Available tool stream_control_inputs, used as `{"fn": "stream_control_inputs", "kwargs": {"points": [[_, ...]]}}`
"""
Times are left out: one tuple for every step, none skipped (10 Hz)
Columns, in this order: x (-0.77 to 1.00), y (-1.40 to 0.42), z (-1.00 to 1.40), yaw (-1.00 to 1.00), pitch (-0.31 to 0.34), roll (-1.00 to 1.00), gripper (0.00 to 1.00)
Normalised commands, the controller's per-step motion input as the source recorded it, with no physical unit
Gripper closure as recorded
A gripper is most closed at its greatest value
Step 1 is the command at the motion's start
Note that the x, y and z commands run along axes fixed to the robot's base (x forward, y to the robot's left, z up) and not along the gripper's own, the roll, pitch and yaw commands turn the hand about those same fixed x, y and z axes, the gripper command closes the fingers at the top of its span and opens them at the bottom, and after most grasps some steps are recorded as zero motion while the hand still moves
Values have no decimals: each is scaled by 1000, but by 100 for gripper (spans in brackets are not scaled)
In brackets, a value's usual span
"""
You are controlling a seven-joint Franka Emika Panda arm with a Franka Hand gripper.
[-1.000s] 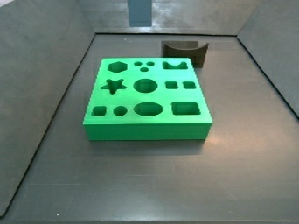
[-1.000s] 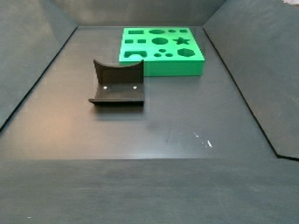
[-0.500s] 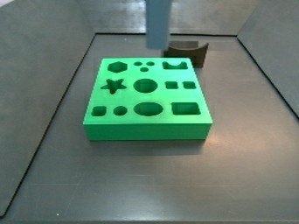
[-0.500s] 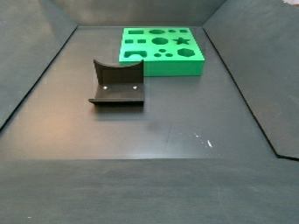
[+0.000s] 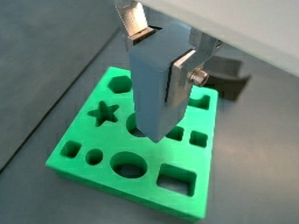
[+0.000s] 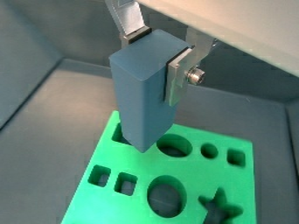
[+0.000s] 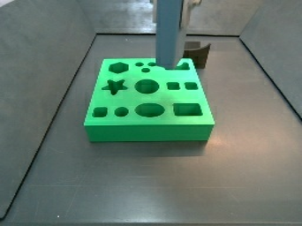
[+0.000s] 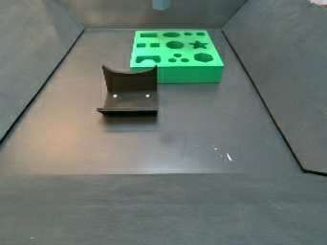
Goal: Insert the rectangle object.
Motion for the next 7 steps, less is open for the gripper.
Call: {"fn": "stream_control_inputs", "kwargs": {"points": [[0, 0, -380, -1000, 11, 29, 100], [0, 0, -300, -1000, 11, 0, 100], [77, 0, -231, -986, 0, 0, 100], [117, 0, -246, -951, 0, 0, 100], [169, 0, -243, -920, 0, 0, 100], [169, 0, -246, -920, 0, 0, 100], [114, 0, -246, -966, 0, 0, 100]]}}
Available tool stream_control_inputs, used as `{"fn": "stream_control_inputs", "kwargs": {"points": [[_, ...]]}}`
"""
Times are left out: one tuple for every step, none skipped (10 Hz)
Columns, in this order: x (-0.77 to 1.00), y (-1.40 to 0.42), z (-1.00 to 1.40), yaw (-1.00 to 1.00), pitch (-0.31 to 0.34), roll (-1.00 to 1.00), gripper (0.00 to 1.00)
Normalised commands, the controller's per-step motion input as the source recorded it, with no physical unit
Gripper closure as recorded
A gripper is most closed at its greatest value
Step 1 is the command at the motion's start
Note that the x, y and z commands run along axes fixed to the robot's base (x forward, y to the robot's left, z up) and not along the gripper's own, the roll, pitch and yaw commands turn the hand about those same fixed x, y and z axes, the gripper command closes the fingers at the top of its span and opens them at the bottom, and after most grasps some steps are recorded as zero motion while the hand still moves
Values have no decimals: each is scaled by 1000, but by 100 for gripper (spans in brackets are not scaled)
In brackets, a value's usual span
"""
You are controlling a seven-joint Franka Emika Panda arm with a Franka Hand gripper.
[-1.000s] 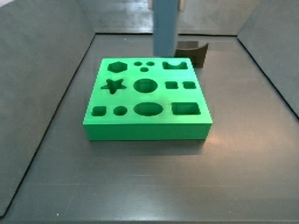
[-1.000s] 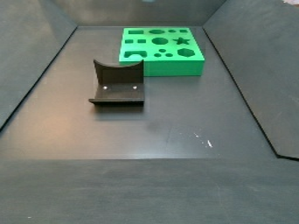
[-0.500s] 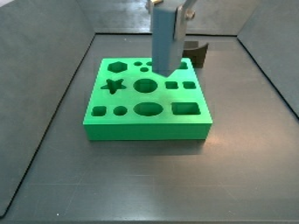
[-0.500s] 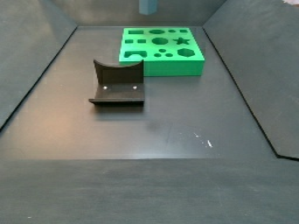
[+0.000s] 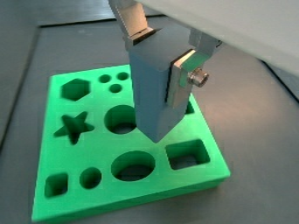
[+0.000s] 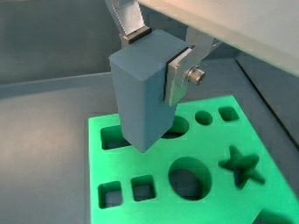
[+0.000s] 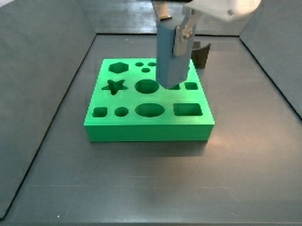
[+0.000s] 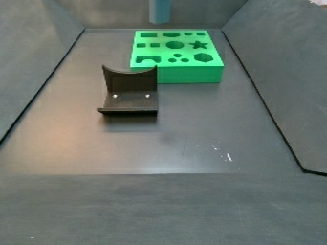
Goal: Insert the rectangle object.
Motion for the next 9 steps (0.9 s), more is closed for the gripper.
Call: {"fn": "stream_control_inputs", "kwargs": {"points": [[117, 0, -246, -969, 0, 0, 100], [74, 0, -251, -1000, 0, 0, 100], [14, 0, -243, -1000, 0, 0, 100], [0, 0, -200, -1000, 0, 0, 100], [0, 0, -200, -1000, 0, 0, 100], [0, -14, -174, -1000, 0, 0, 100], [246, -83, -89, -823, 0, 0, 100], [440, -177, -129, -563, 31, 13, 100], [400, -229, -74, -306, 131, 151, 100]]}}
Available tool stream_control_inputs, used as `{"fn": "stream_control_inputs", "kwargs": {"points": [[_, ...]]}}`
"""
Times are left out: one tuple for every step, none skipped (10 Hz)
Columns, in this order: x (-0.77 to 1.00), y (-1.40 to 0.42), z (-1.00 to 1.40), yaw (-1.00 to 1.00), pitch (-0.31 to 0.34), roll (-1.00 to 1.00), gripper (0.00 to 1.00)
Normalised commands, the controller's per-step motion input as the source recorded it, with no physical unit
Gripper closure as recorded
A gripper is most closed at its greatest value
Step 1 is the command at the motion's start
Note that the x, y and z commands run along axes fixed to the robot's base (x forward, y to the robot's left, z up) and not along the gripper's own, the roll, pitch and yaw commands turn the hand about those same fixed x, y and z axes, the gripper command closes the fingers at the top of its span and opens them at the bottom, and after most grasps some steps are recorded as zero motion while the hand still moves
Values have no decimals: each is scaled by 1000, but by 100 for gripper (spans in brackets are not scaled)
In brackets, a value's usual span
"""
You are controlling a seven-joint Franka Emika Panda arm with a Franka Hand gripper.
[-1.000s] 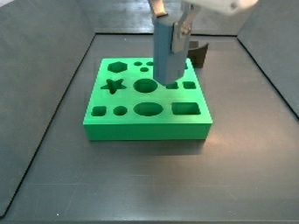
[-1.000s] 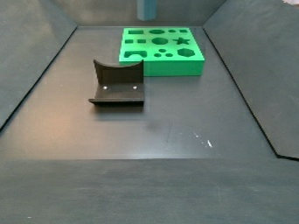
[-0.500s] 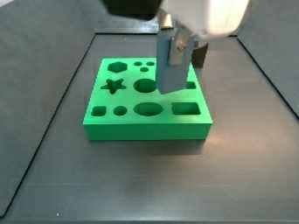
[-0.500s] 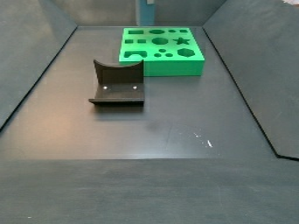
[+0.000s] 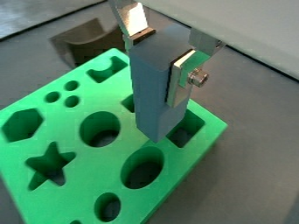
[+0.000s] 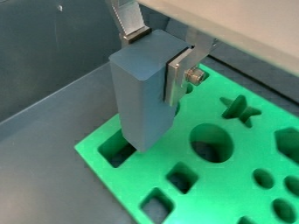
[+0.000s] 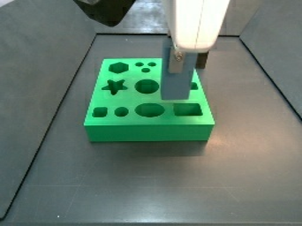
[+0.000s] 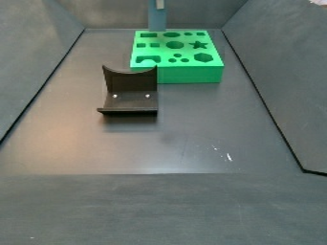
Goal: Insert the rectangle object.
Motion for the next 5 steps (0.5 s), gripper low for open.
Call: {"fn": "stream_control_inputs", "kwargs": {"points": [[0, 0, -280, 0, 0, 0, 100], [3, -166, -274, 0, 0, 63, 100], [283, -203, -234, -74, 50, 20, 100], [451, -194, -180, -160, 109, 50, 100], [569, -126, -169, -237, 157, 80, 100]]}}
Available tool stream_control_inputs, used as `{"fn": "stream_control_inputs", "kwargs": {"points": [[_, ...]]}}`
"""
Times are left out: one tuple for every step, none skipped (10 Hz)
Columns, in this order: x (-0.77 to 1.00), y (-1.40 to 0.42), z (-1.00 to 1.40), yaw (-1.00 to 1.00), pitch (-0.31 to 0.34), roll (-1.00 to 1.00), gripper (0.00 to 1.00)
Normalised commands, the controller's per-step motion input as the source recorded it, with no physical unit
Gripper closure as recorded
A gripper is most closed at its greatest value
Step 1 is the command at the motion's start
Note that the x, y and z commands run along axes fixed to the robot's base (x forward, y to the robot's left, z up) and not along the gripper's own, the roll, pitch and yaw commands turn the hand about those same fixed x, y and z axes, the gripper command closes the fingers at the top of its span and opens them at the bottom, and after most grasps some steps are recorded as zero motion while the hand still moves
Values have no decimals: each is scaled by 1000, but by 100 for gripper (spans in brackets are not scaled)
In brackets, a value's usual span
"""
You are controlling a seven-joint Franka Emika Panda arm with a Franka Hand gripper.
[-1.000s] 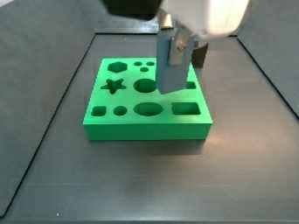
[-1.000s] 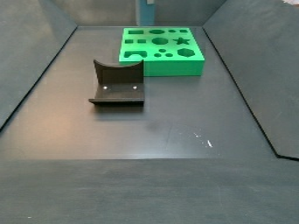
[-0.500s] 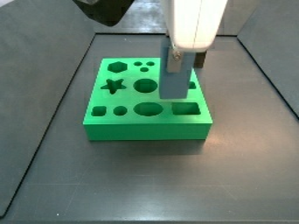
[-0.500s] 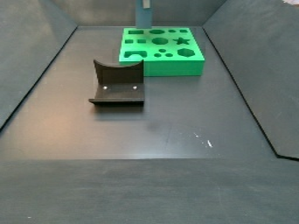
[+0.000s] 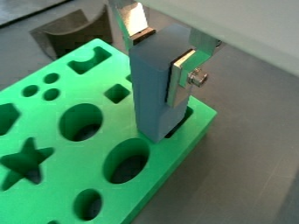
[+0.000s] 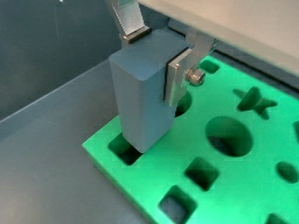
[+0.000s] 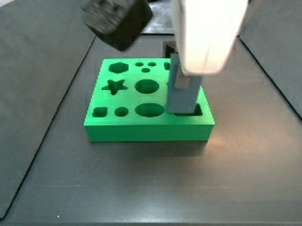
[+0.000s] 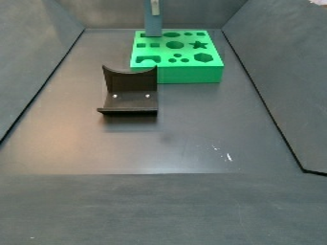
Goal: Insert the rectangle object.
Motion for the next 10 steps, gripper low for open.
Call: {"fn": "stream_control_inputs", "kwargs": {"points": [[600, -37, -214, -191, 184, 81, 100], [391, 0, -183, -63, 164, 57, 100], [0, 11, -289, 11, 39, 80, 100], [0, 0, -426, 143, 0, 29, 100], [-9, 0, -514, 157, 0, 21, 100], [0, 0, -491, 129, 16, 44, 100], [100, 0, -277, 31, 54, 47, 100], [69, 0, -174, 0, 27, 0, 100], [51, 0, -31, -37, 0, -60, 100], [0, 0, 0, 0, 0, 0, 100]]}}
